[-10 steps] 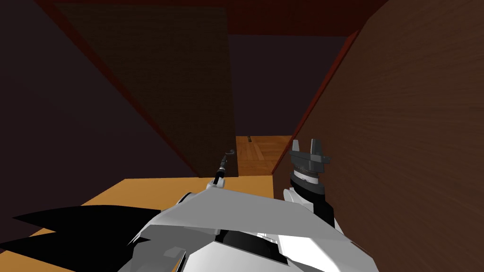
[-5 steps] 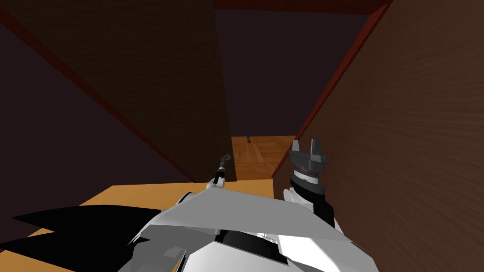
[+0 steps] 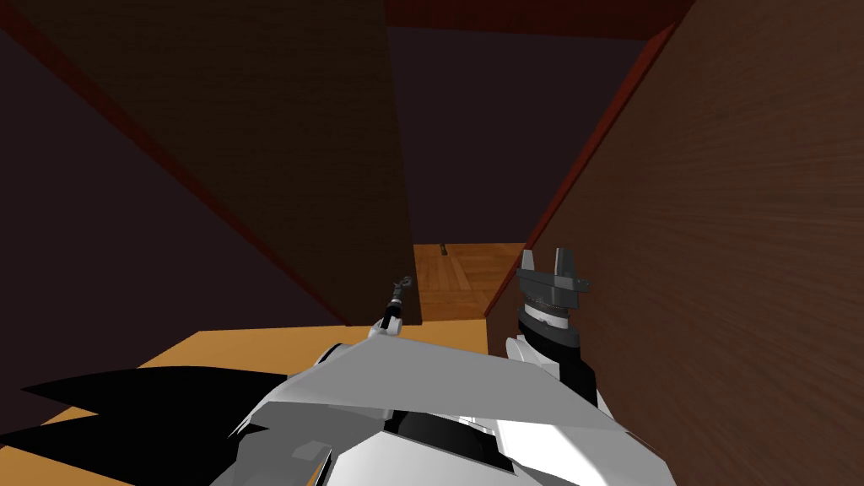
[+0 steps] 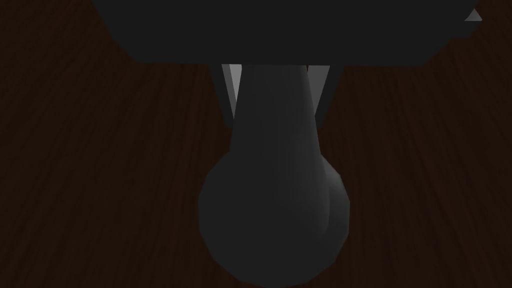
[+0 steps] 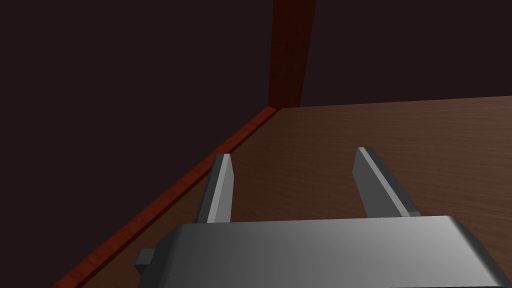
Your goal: Pull the door open
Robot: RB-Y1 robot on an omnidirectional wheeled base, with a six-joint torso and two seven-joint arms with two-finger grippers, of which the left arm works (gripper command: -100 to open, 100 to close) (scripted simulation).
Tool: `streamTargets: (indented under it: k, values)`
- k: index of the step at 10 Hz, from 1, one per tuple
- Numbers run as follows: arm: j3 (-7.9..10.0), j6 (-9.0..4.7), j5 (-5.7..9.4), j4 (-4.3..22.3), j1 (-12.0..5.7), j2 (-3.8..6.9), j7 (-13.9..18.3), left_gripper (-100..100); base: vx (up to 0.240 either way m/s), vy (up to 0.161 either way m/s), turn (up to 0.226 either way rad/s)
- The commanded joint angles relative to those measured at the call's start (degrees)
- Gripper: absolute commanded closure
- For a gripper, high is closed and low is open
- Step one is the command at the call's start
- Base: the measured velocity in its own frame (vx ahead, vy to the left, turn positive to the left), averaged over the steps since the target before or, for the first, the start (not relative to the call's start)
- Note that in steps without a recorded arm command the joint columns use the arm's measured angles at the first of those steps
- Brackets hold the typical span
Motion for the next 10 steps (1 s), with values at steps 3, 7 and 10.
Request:
streamTargets:
  k: [3,7,10]
  values:
    - [-0.25,-0.21,0.17,-0.16,0.07,0.62,0.40,100,-0.100,0.035,-0.056]
    - [-0.90,-0.68,0.38,-0.52,0.22,1.98,1.40,100,-0.208,0.030,-0.064]
    - [-1.96,-1.29,0.30,-0.99,0.58,3.75,3.01,100,-0.220,0.003,-0.049]
